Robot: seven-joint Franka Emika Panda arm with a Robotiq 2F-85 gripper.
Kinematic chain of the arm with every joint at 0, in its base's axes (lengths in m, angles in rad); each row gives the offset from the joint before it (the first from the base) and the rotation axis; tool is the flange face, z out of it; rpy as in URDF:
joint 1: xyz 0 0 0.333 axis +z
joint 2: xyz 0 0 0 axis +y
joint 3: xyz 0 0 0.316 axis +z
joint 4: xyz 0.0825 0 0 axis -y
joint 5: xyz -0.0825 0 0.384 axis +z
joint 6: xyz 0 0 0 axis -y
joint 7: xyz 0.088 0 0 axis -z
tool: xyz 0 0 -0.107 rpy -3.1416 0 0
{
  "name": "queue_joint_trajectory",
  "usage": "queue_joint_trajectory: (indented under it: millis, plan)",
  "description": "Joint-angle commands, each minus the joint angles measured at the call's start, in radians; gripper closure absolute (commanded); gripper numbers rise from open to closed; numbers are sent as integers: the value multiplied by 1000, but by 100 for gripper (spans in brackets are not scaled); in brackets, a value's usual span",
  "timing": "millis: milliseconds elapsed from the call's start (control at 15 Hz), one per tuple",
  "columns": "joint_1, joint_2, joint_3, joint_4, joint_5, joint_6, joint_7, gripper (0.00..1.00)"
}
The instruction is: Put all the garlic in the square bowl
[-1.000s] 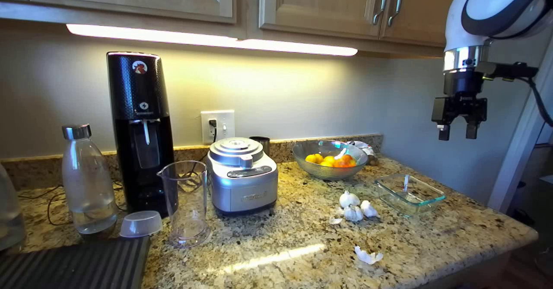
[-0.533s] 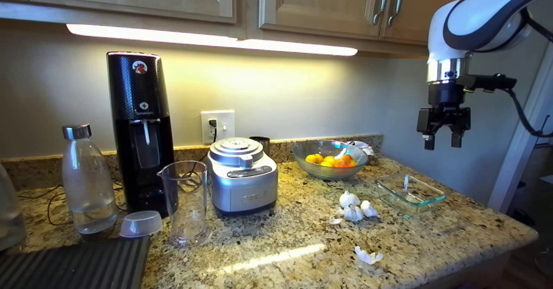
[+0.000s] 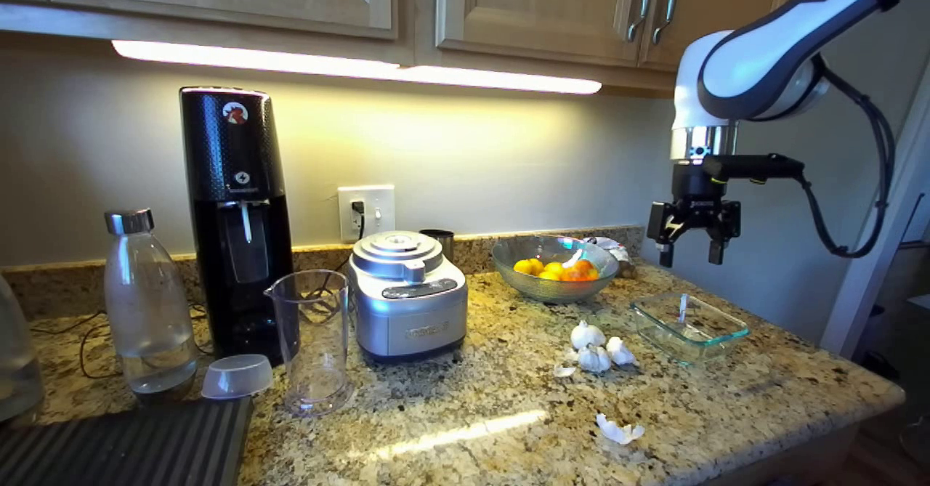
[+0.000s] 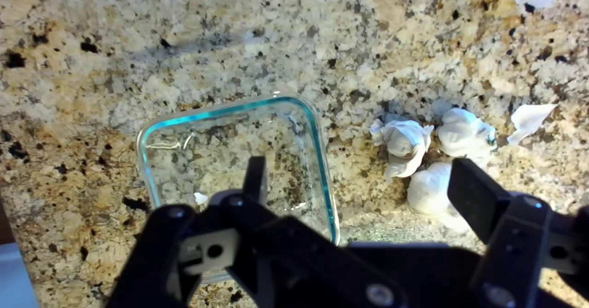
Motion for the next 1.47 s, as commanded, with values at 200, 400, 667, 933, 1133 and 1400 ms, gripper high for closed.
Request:
queue_joint_trajectory:
  millis: [200,400,667,933,1133,1400]
  plan:
    - [49,73,-11,51,-22,37,93,0]
    - [60,102,-12,75,-34,37,112,0]
    - [65,138,-4,96,16,56,127,0]
    - [88,226,11,145,130,89,141,0]
    - [141,305,4,169,111,186,212,0]
    - [216,403,-23,215,87,257,340,0]
